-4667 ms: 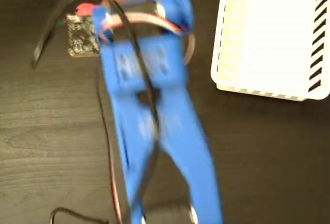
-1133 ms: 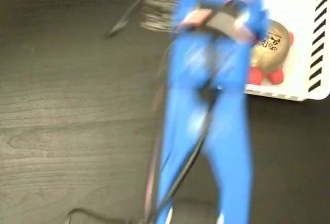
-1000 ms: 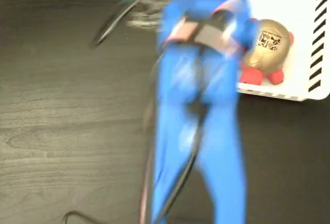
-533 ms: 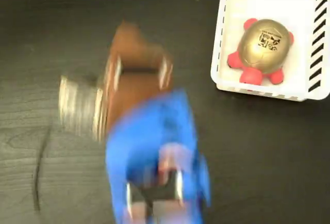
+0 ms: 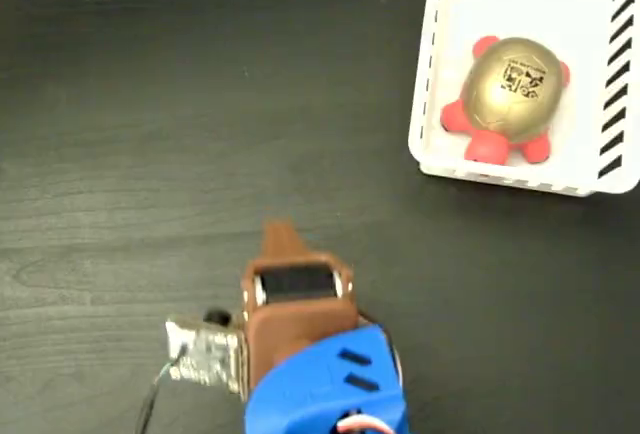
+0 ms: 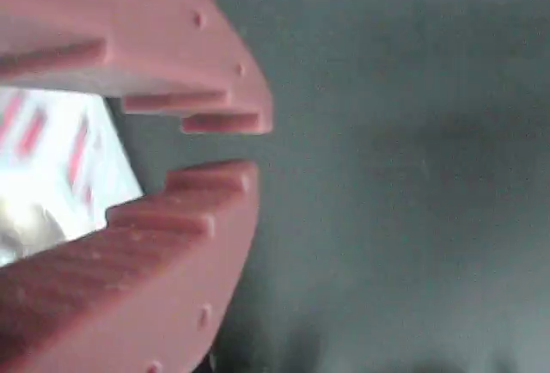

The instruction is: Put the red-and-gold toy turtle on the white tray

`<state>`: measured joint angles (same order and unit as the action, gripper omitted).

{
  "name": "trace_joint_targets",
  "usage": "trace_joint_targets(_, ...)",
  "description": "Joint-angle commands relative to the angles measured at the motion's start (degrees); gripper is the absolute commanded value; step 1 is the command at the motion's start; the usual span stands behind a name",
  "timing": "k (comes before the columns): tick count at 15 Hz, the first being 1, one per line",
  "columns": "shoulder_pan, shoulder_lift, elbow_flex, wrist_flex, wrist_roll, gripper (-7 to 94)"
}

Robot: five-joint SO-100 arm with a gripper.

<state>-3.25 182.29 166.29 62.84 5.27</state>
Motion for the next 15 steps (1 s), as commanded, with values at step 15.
trace_joint_targets(15,-0.6,4.0,1.3,9.6,2.6,0)
